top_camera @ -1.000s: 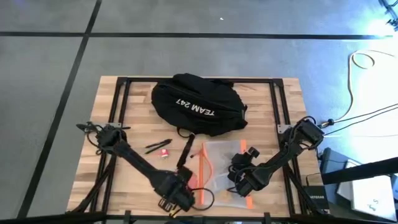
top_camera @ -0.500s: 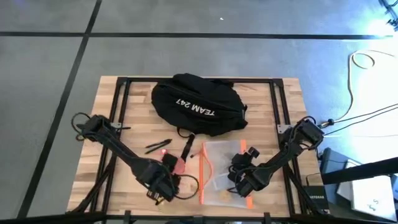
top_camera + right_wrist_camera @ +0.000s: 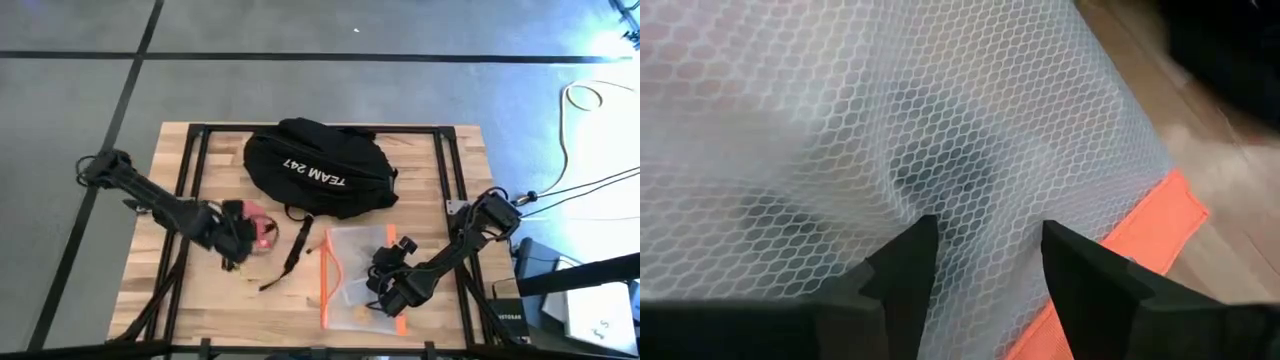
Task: Unpack backpack
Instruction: Remove the pink medicine organizer from the transparent white zip bag
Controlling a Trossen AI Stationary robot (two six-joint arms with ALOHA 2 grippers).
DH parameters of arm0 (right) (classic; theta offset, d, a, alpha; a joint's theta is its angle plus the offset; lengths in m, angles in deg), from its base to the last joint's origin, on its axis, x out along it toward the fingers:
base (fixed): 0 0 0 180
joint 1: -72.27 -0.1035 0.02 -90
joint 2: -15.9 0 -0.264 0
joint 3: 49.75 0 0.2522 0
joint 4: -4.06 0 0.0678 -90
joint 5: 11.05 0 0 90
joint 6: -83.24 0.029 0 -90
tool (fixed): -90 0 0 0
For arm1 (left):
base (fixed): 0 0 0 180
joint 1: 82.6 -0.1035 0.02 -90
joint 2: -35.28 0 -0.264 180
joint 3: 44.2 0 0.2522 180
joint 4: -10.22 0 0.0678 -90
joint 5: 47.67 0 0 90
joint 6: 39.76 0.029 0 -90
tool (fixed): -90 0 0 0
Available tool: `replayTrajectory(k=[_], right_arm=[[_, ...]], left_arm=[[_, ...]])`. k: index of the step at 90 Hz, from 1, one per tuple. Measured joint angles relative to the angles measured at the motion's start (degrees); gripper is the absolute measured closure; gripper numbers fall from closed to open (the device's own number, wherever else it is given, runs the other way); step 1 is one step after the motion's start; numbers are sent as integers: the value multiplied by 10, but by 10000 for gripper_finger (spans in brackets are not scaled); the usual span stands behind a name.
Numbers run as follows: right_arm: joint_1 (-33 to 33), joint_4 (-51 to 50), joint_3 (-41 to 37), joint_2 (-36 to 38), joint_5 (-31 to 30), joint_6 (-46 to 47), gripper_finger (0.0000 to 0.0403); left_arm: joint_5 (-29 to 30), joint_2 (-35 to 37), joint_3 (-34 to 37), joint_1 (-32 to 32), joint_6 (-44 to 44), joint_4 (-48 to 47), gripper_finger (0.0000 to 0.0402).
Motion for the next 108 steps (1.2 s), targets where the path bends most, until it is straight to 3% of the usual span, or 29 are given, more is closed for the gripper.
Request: replayTrajectory(k=[20,37,66,88,108], right_arm=[[0,0,0,0,0,0,236],[0,0,0,0,-1,0,236],[0,0,0,0,-4,0,236],[0,0,0,0,-6,0,236],[0,0,0,0,-6,0,236]], left_arm=[[-24,136,161,-106,-39,103,215],[-27,168,239,-188,-89,118,215],[-50,159,246,-224,-88,193,201],[-55,159,246,-223,-90,187,161],[-54,159,249,-222,-78,201,153]])
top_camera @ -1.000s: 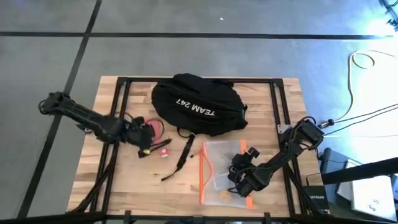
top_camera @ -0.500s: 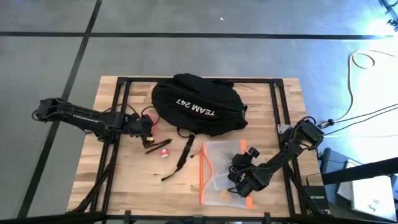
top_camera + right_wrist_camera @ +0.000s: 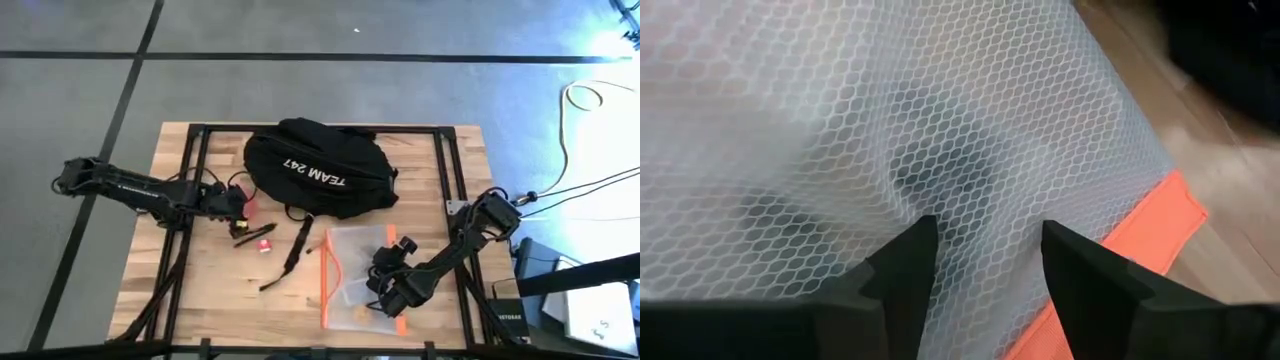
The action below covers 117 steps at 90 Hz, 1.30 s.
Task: Unpack backpack
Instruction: Remove the pink medicine organizer from the transparent white zip bag, then remove the yellow scented candle from the transparent white zip bag
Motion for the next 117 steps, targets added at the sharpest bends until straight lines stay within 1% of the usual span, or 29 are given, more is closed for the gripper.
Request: replayTrajectory(k=[7,16,21,26,38,46,51,61,69,77,87,96,101,109,117], right_arm=[[0,0,0,0,0,0,236],[0,0,0,0,0,-1,236],[0,0,0,0,0,-1,236],[0,0,0,0,-1,-1,236],[0,1,3,0,-1,0,236],[1,-8,12,-1,1,-7,236],[1,-22,24,-2,5,-14,236],[1,-43,53,-2,10,-28,236],[1,-46,95,-2,53,-81,236],[0,-63,146,-2,82,-121,236],[-3,-85,211,-1,82,-160,236],[-15,-92,249,-1,80,-200,236],[-29,-83,259,-1,85,-220,236],[-60,-71,260,-1,117,-240,236],[-97,-69,260,-5,110,-241,250]], left_arm=[[-10,0,1,9,12,47,153],[-47,-1,1,37,54,178,153],[-44,-9,0,62,83,253,153],[-27,-26,0,90,102,315,153],[-23,-114,0,155,138,461,153],[-25,-202,-13,190,148,546,153],[-26,-259,-36,204,154,571,153],[-48,-371,-110,217,180,571,153],[-63,-441,-175,219,210,541,153],[-72,-487,-239,218,249,500,153],[-72,-512,-292,216,285,467,153],[-73,-513,-303,214,290,469,153],[-73,-511,-303,214,287,460,153],[-72,-510,-303,218,272,426,153],[-73,-510,-299,229,262,388,153]])
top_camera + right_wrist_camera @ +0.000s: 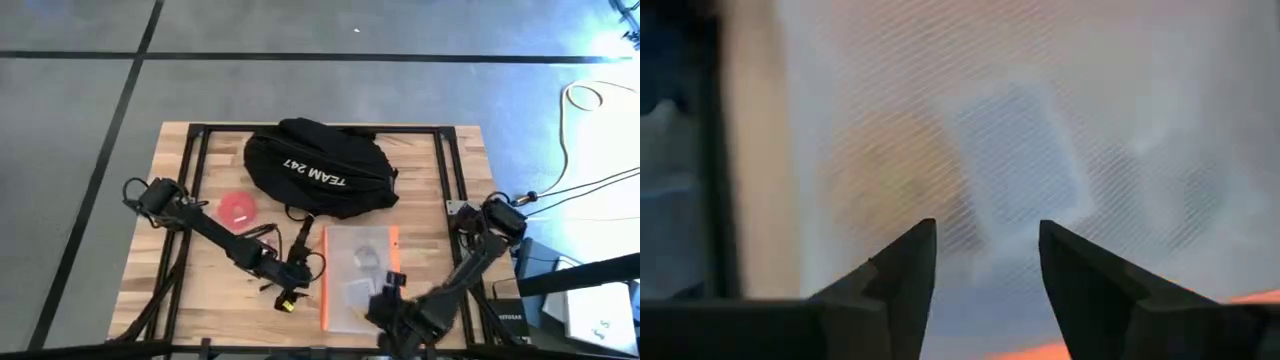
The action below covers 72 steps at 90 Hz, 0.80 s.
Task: Unpack backpack
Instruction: Remove the yellow scented candle from the transparent white zip bag
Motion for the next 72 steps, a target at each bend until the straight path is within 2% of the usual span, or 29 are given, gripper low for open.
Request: replayTrajectory(k=[9,19,23,36,58,72], right_arm=[[-39,30,0,-7,-41,4,297],[-59,78,-2,-8,-71,6,374],[-58,94,-6,-12,-73,3,391],[-57,97,-15,-40,-77,13,392],[-61,106,-41,-51,-95,41,401],[-57,189,-73,-51,-98,31,402]], left_arm=[[0,-2,17,11,-11,4,153],[2,-2,34,16,-18,58,153],[2,-2,41,16,-18,81,153],[4,-2,51,16,-18,131,153],[5,-19,52,18,-31,129,153],[11,-38,51,18,-44,137,153]])
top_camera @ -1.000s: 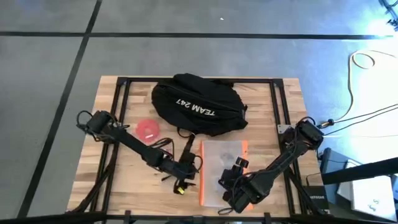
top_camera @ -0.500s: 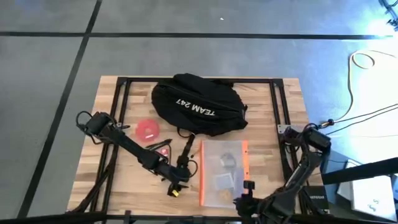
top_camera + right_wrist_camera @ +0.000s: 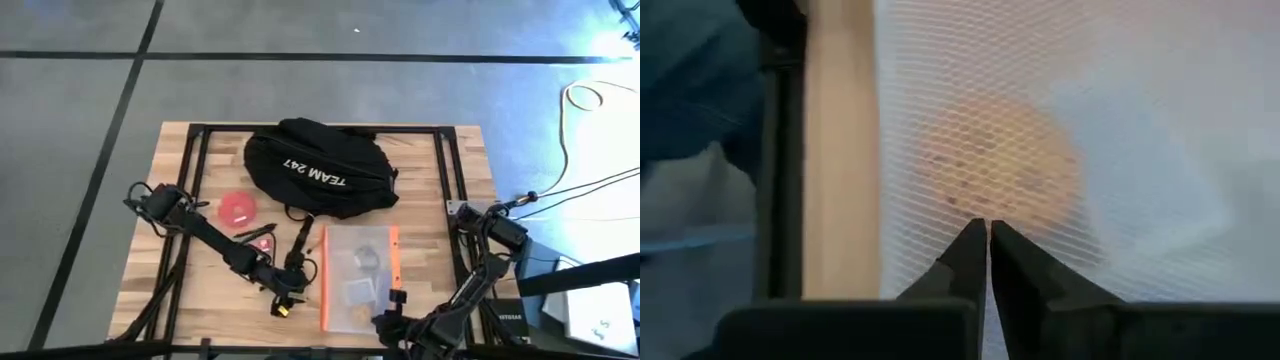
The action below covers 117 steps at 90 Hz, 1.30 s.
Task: Unpack backpack
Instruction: Remove the yellow scented candle from the transparent white zip bag
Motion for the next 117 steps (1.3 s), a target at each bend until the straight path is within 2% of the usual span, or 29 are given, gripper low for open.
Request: replayTrajectory(k=[13,33,59,76,95,104,117], right_arm=[[0,45,-31,-2,-8,0,402],[14,80,-55,-2,-20,-4,402],[23,99,-39,-2,-55,-66,403],[24,116,-30,-2,-156,-97,403],[35,114,-47,-2,-142,-92,403],[38,148,-64,-2,-138,-92,403],[43,237,-109,-2,-90,-90,403]], left_arm=[[11,-5,-1,3,-45,2,153],[13,-6,0,9,-37,6,153],[12,-7,0,10,-38,7,153],[11,-7,0,10,-37,8,153],[11,-7,0,10,-37,7,153],[11,-7,0,10,-36,7,153],[10,-8,0,10,-35,7,153]])
